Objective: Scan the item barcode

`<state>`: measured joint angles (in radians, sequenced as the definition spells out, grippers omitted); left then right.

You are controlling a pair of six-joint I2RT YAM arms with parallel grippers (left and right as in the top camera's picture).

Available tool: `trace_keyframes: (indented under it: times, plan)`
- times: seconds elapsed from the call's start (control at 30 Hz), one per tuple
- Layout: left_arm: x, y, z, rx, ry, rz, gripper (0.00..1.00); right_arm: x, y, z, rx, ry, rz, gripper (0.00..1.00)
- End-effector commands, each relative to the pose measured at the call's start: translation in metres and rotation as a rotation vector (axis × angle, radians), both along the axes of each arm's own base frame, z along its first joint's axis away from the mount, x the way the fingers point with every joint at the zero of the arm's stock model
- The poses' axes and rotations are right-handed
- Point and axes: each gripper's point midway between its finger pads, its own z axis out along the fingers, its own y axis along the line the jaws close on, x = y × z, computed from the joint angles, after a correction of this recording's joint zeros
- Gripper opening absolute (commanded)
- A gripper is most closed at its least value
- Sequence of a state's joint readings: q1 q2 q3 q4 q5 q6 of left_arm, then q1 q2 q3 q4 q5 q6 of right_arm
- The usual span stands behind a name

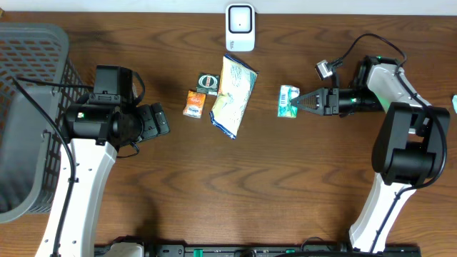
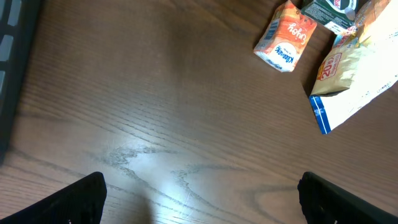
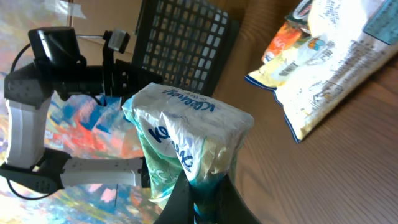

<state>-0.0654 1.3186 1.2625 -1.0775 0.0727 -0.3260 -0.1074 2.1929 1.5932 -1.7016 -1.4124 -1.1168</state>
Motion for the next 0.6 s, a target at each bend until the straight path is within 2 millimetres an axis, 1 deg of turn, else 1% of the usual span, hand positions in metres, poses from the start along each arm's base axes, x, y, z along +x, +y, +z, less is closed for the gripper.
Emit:
trace_keyframes:
  times: [0.0,0.4,0.57]
  plan:
    - [-0.001,0.002,0.0,0.0,0.005,0.015,0.98,0.004,0.011,0.004,0.036,-0.057,0.001,0.01]
    - [-0.001,0.002,0.0,0.0,0.005,0.015,0.98,-0.003,0.032,0.003,0.039,-0.106,0.062,0.01]
    - [-0.001,0.002,0.0,0.0,0.005,0.015,0.98,-0.004,0.038,0.002,0.04,-0.12,0.078,0.01]
